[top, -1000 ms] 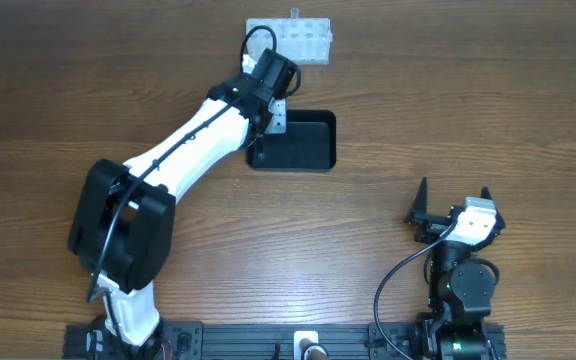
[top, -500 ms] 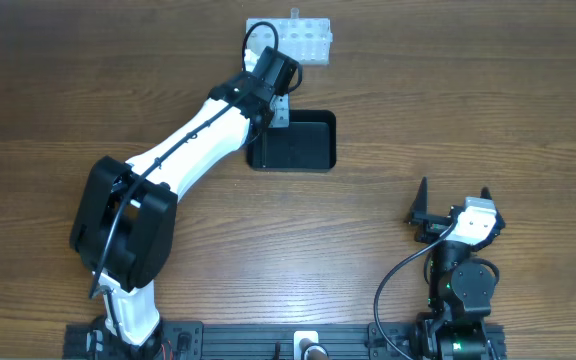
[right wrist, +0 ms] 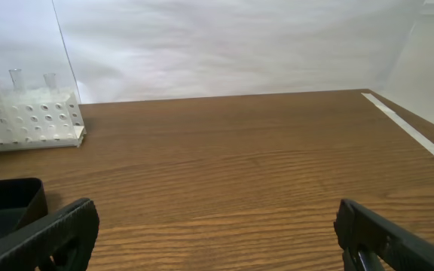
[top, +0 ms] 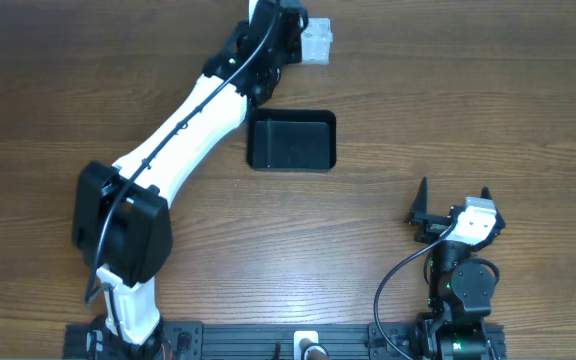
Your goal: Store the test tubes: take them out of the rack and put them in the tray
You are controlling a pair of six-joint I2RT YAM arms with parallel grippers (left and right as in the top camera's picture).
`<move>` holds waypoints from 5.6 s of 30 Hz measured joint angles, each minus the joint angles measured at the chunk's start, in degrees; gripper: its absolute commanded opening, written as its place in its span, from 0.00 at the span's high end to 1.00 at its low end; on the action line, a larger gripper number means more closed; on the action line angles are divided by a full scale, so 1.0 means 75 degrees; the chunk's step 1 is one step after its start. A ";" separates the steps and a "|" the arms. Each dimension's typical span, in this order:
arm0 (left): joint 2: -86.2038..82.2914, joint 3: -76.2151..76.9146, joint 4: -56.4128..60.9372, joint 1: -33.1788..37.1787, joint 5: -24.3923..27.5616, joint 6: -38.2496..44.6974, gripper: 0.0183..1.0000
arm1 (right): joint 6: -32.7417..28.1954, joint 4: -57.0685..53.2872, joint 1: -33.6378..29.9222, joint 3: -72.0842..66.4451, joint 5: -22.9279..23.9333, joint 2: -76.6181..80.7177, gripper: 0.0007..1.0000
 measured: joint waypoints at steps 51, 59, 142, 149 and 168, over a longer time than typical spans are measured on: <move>0.2407 0.1186 0.1393 0.0236 0.0041 0.0708 0.89 | -0.0003 0.0000 0.0000 0.0000 0.0000 0.0000 0.01; 0.2171 0.1186 0.1279 0.0236 0.0067 0.0962 0.90 | 0.0003 0.0000 0.0000 0.0000 0.0000 0.0000 0.01; -0.7577 -0.4931 0.1582 0.1818 0.0673 0.1169 0.01 | 0.0000 0.0000 0.0000 0.0000 0.0003 -0.0003 0.01; -1.0483 -0.8288 0.2110 0.2716 0.1326 0.1545 0.00 | 0.0000 0.0000 0.0000 0.0000 0.0000 -0.0003 0.01; -1.5177 -1.3082 0.3150 0.2760 0.2261 0.1626 0.00 | 0.0000 0.0000 0.0000 0.0000 0.0000 -0.0003 0.01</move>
